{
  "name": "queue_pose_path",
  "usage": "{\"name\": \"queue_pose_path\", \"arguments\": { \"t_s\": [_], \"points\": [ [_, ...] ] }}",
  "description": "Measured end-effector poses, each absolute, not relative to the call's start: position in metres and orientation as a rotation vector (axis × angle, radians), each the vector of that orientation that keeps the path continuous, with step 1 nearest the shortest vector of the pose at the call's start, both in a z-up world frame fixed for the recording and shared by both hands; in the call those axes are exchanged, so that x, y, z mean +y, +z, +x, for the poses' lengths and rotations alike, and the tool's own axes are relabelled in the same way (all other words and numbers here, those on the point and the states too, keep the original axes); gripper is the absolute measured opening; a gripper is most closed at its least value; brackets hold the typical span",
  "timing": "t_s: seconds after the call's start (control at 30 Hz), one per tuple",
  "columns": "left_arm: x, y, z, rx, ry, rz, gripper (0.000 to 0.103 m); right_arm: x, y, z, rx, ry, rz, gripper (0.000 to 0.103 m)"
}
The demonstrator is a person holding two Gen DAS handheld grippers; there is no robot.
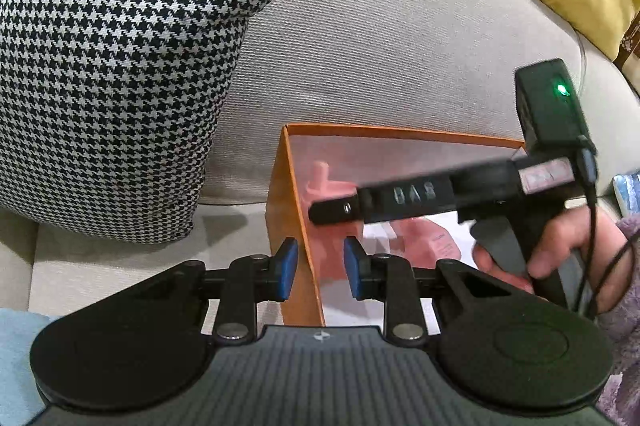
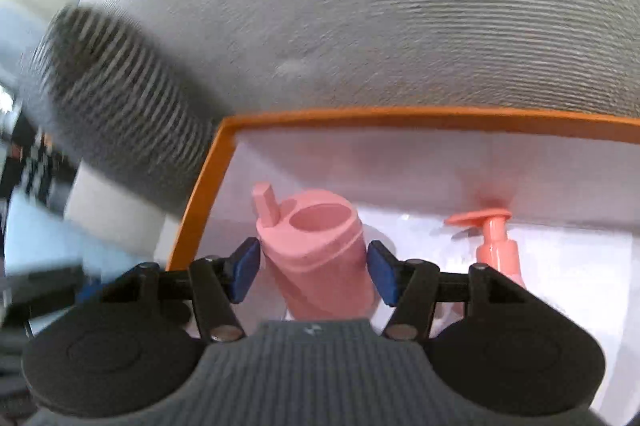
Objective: Organize rigid objects
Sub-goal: 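Push the pink cup and pump bottle against the box wall with the right gripper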
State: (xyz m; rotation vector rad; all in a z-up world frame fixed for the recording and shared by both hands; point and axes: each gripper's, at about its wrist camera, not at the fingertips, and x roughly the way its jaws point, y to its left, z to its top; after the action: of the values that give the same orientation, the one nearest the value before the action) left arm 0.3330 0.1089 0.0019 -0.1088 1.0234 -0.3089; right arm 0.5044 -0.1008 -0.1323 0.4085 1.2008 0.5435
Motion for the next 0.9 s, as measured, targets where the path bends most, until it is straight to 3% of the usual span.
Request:
{"name": "queue_pose_path", "arguments": {
  "t_s": [0.6, 0.63, 0.73, 0.9],
  "points": [
    [0.091, -0.015, 0.346, 1.041, -0.301, -0.122, 0.031, -0.097, -0.157, 0.485, 1.249, 0.488, 0.502, 0.064],
    [0.091, -0.016, 0.343, 1.042, -0.300, -0.122, 0.032, -0.098, -0.158, 0.485, 1.256, 0.479, 0.522, 0.062],
    [0.090, -0.019, 0.344, 1.044, -0.300, -0.124, 0.032, -0.110, -0.160, 0.475, 1.269, 0.453, 0.590, 0.041],
    [0.084, -0.026, 0.344, 1.046, -0.303, -0.117, 0.032, -0.109, -0.165, 0.474, 1.249, 0.439, 0.607, 0.040]
  ]
}}
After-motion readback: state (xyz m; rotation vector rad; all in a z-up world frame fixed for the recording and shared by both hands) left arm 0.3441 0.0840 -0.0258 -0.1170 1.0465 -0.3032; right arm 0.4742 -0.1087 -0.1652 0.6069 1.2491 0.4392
